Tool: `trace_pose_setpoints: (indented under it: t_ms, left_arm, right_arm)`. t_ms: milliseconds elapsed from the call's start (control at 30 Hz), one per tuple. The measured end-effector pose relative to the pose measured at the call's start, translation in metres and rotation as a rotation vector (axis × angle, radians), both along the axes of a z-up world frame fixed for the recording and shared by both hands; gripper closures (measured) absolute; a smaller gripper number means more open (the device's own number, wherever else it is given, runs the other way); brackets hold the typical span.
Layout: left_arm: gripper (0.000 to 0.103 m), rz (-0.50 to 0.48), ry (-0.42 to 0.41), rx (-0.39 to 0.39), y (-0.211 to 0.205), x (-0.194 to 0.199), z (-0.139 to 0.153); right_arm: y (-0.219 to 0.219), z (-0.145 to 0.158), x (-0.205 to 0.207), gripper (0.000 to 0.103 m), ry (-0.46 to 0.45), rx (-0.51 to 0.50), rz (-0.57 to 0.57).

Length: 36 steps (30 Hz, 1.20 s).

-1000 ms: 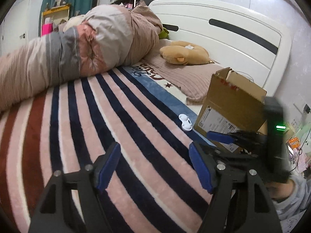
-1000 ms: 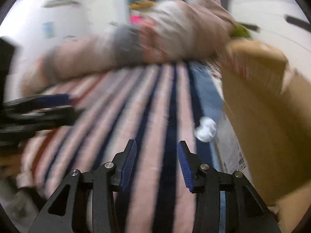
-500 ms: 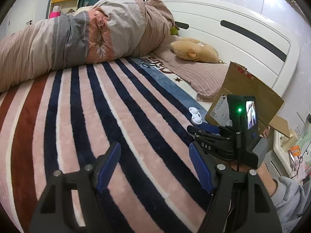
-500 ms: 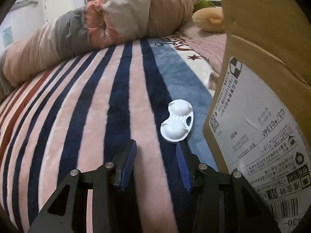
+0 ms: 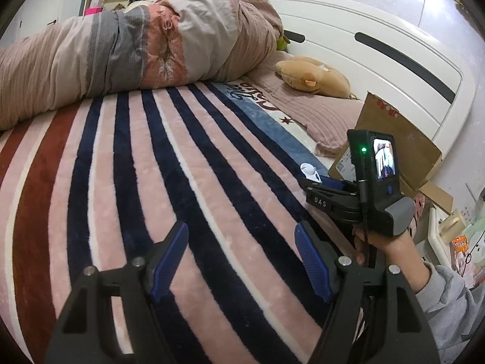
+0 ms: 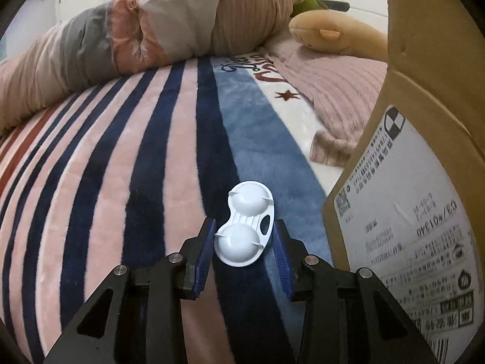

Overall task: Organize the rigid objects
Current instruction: 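Carry the white earbud holder into the box and open the right gripper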

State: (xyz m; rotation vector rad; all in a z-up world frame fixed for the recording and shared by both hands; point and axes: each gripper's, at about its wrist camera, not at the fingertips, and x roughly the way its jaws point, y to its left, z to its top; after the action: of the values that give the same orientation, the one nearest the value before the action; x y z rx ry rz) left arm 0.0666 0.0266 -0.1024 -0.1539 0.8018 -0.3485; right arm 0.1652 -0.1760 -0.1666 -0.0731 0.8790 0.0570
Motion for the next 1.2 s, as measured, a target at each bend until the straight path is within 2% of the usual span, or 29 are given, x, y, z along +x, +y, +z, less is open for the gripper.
trace_pose_setpoints:
  t_ms: [67, 200, 267, 433, 500, 567, 633, 700, 800, 1000, 1100, 1200]
  left_arm:
    - [0.033, 0.002, 0.006, -0.001, 0.002, 0.001, -0.002]
    - [0.033, 0.015, 0.023, -0.016, 0.007, 0.004, -0.006]
    - [0.033, 0.000, 0.045, -0.063, 0.010, 0.007, -0.008]
    - [0.034, -0.074, 0.085, -0.164, 0.005, 0.011, -0.010]
    - [0.038, -0.093, 0.091, -0.190, -0.001, 0.012, -0.004]
    - [0.050, -0.113, 0.082, -0.219, -0.009, 0.012, 0.007]
    - [0.055, -0.129, 0.055, -0.256, -0.016, 0.011, 0.024]
    - [0.063, -0.154, 0.031, -0.270, -0.027, 0.010, 0.043]
    - [0.072, -0.188, -0.018, -0.235, -0.051, 0.004, 0.073]
    - [0.072, -0.248, -0.086, -0.155, -0.117, 0.007, 0.122]
    - [0.072, -0.290, -0.091, -0.119, -0.159, 0.016, 0.133]
    - [0.072, -0.336, -0.084, -0.064, -0.205, 0.027, 0.135]
  right_arm:
    - [0.003, 0.001, -0.006, 0.073, -0.003, 0.011, 0.055]
    - [0.018, 0.010, -0.033, 0.074, -0.012, 0.027, 0.251]
    - [0.027, 0.015, -0.054, 0.074, -0.018, 0.025, 0.358]
    - [0.044, 0.037, -0.099, 0.074, -0.046, 0.091, 0.573]
    - [0.046, 0.052, -0.111, 0.074, -0.073, 0.128, 0.626]
    - [0.044, 0.072, -0.120, 0.074, -0.100, 0.169, 0.670]
    - [0.039, 0.091, -0.127, 0.074, -0.136, 0.196, 0.706]
    - [0.028, 0.107, -0.132, 0.074, -0.173, 0.203, 0.711]
    - [0.007, 0.130, -0.136, 0.074, -0.221, 0.237, 0.700]
    - [-0.054, 0.163, -0.135, 0.074, -0.332, 0.261, 0.626]
    - [-0.091, 0.171, -0.134, 0.074, -0.343, 0.263, 0.567]
    - [-0.122, 0.169, -0.126, 0.074, -0.317, 0.238, 0.516]
